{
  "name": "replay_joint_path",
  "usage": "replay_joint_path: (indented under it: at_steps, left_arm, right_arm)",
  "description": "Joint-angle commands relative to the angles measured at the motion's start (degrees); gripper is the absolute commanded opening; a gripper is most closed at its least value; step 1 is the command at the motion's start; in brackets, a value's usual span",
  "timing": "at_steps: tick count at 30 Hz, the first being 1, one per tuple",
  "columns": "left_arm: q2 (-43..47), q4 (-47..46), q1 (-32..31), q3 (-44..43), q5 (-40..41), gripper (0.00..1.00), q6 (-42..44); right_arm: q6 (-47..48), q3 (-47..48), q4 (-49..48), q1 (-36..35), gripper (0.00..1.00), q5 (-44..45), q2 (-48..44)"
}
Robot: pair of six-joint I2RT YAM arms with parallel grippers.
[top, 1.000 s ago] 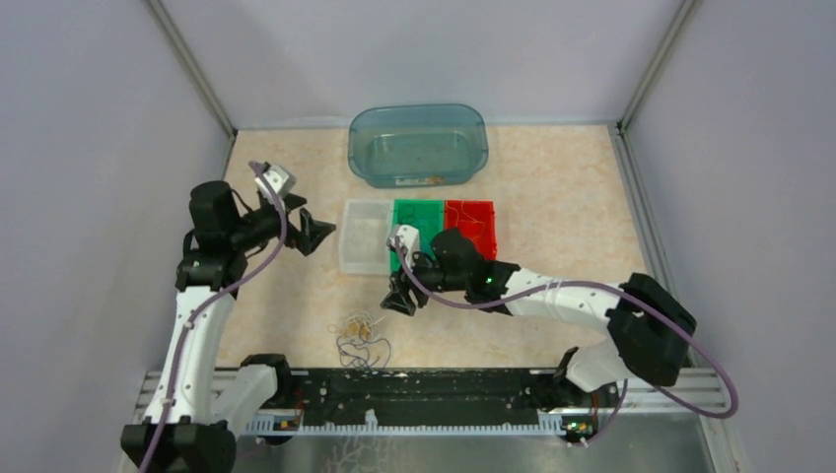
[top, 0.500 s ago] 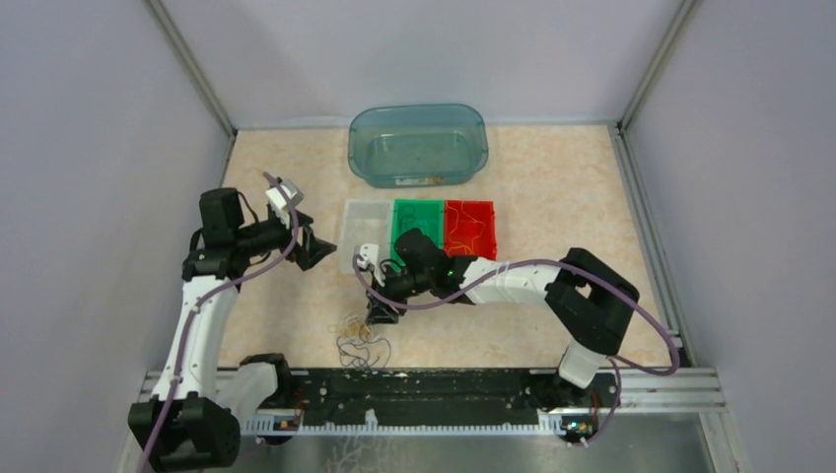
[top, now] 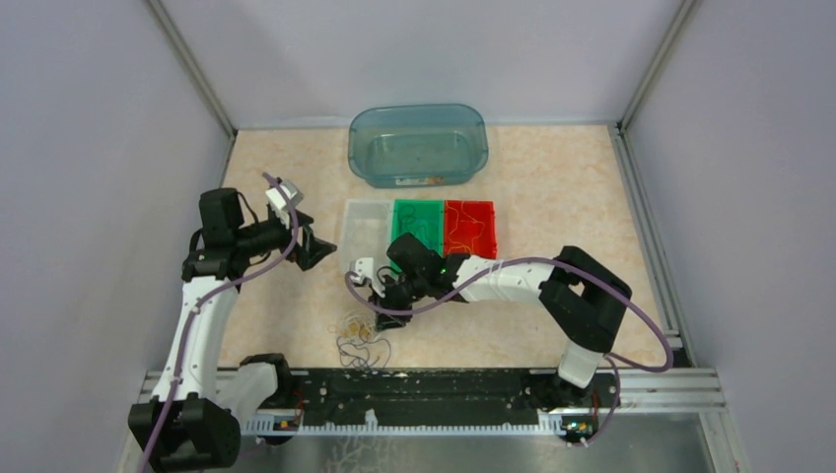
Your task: Untangle the cables
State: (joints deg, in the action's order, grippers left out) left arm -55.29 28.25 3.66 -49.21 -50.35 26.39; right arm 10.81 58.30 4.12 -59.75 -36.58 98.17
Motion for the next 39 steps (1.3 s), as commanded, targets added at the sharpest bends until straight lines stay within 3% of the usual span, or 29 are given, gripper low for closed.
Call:
replay_joint_path:
  at_steps: [1,4,8,13,22,29,39]
  left_arm:
    - [0.33,-1.83,0.26,-0.24,-0.78,1.00,-0.43]
    - [0.19,-1.97,0.22,-0.80,-0.51,1.00,-0.72]
    - [0.16,-2.06,0.25,-1.04,-0.34,1.00,-0.88]
    - [0.21,-1.57,0.26,-1.46,-2.65,1.00,-0.35]
    - [4.15,8.33,0.23,-1.79,-20.05,0.99,10.59]
    - [4.74,15.75,-0.08,-3.54,-26.13,0.99,18.53]
    - [8.17,8.49,-2.44,-0.52,-25.12,0.99,14.88]
  right_arm:
    - [3.69,3.75,1.76,-0.88,0.20,1.49,0.52]
    - [3.89,3.41,0.03,-0.89,0.00,3.56,-0.40]
    - [1.69,-0.09,-7.78,-0.84,0.00,6.23,-6.23]
    - [-0.20,0.36,-10.29,-0.06,0.00,9.20,-11.54]
    - [-4.62,0.41,-20.44,0.86,0.00,10.58,-18.97]
    - [-6.84,3.73,-24.42,1.47,0.00,10.80,-20.27]
    - [-13.77,8.74,-30.77,1.56,0.00,5.73,-18.92]
